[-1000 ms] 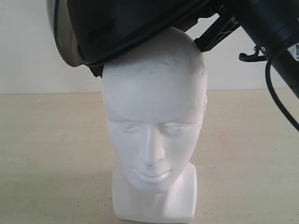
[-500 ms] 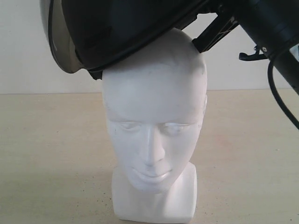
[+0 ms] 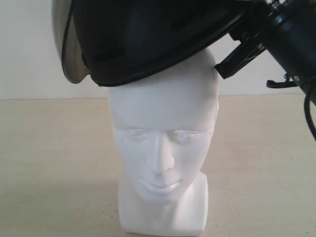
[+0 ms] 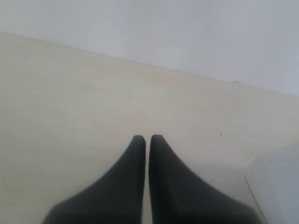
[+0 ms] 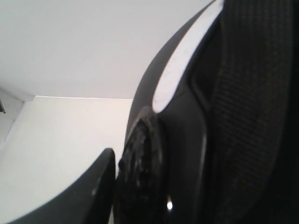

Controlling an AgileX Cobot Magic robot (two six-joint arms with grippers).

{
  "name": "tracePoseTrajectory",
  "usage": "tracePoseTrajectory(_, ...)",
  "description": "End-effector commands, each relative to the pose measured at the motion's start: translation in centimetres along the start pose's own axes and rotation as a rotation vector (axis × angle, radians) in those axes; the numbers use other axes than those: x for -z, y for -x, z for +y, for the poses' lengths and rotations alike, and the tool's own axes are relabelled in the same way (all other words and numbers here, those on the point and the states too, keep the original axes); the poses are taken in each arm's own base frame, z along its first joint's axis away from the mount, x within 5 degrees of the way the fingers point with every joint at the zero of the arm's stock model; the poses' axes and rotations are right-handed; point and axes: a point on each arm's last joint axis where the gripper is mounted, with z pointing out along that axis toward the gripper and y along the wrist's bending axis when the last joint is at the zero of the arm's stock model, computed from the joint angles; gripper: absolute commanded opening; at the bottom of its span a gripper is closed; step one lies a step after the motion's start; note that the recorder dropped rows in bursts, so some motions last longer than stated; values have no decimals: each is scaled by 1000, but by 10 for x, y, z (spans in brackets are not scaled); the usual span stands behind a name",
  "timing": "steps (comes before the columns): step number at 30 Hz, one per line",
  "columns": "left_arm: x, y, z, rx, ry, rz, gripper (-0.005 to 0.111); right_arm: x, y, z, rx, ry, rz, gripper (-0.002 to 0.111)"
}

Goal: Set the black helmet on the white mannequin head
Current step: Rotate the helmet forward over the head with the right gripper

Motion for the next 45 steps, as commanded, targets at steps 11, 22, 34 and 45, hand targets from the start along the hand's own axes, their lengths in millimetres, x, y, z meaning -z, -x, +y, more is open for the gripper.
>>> tracePoseTrajectory(11, 0, -1, 0, 5, -8, 1, 4, 5, -9, -3, 31, -60, 86, 0)
tracePoseTrajectory(22, 0, -1, 0, 5, -8, 1, 4, 5, -10, -3, 47, -62, 91, 0)
tracePoseTrajectory(34, 0, -1, 0, 5, -8, 1, 4, 5, -9, -8, 82, -112, 82, 0)
tracePoseTrajectory(45, 0, -1, 0, 5, -8, 1, 4, 24, -7, -20, 52, -159, 51, 0)
